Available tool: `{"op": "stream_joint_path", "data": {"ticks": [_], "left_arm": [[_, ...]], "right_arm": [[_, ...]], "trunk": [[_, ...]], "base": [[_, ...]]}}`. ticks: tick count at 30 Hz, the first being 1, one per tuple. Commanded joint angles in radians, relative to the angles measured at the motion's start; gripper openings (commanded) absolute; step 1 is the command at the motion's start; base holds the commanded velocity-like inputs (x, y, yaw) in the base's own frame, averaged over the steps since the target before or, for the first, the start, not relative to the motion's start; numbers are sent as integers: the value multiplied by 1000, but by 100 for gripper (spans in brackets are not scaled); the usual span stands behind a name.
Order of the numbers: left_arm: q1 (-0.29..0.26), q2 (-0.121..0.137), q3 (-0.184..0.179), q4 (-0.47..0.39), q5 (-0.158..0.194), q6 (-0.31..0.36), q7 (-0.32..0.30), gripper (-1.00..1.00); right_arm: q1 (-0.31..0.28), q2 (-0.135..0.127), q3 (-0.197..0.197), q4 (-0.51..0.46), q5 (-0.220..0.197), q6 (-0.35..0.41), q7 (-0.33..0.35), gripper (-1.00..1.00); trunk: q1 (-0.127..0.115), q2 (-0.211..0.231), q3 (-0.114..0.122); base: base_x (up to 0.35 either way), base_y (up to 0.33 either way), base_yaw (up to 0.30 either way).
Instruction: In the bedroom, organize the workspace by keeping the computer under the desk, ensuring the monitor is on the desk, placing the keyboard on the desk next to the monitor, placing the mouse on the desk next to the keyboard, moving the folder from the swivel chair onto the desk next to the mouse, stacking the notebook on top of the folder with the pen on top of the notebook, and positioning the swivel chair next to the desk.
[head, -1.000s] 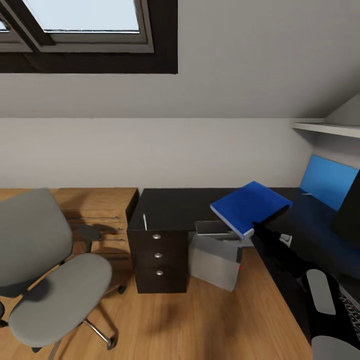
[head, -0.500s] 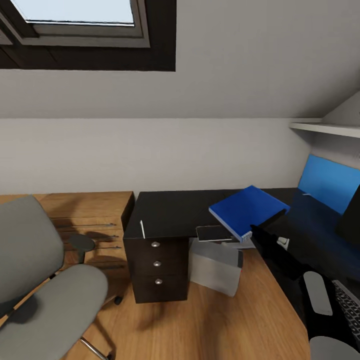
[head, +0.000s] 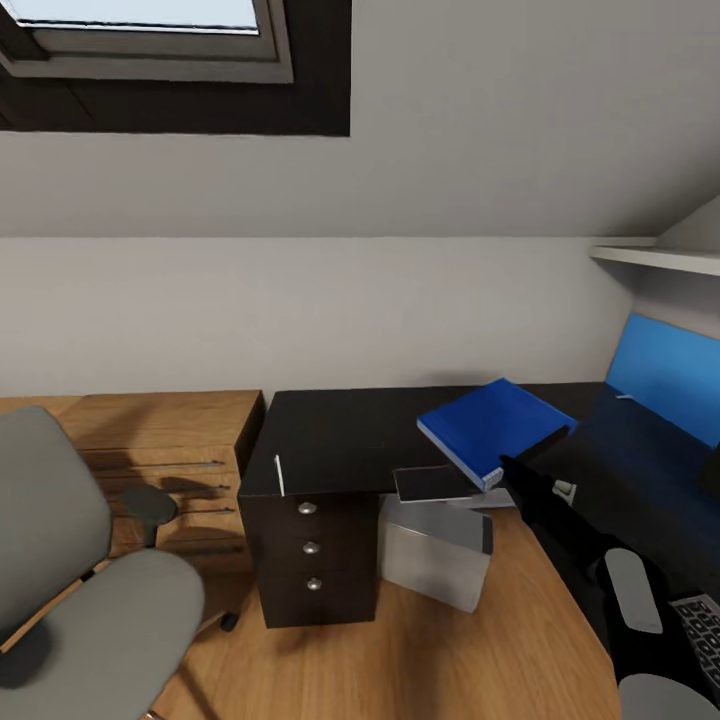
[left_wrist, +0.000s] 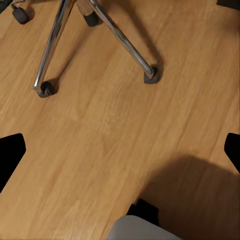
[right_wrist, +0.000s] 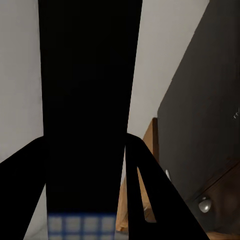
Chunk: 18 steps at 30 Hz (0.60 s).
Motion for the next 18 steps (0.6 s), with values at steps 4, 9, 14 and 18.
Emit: {"op": "stream_joint_path", "data": {"ticks": [4,9,14,18], "left_arm": [[0,-1,-10,-1,5,-1,3,100],[0,-15,-10,-1,3,-5,2,100],[0,-16,-10,-1,3,-5,2,100],[0,-16,-10,-1,3,-5,2,100]], "right_arm": [[-1,1,-9,15,0,5,4,-100],[-1,1,-11,16,0,4,4,-100],[-1,1,-11,16,1,4,4,-100],[-1,1,-11,16,2,4,4,-100]], "trunk": [[1,-1,-1],[1,-1,0],[1,-1,2],[1,-1,2]], "base": [[245,0,0],[7,0,-129],[0,0,-261],[0,0,-113]]}}
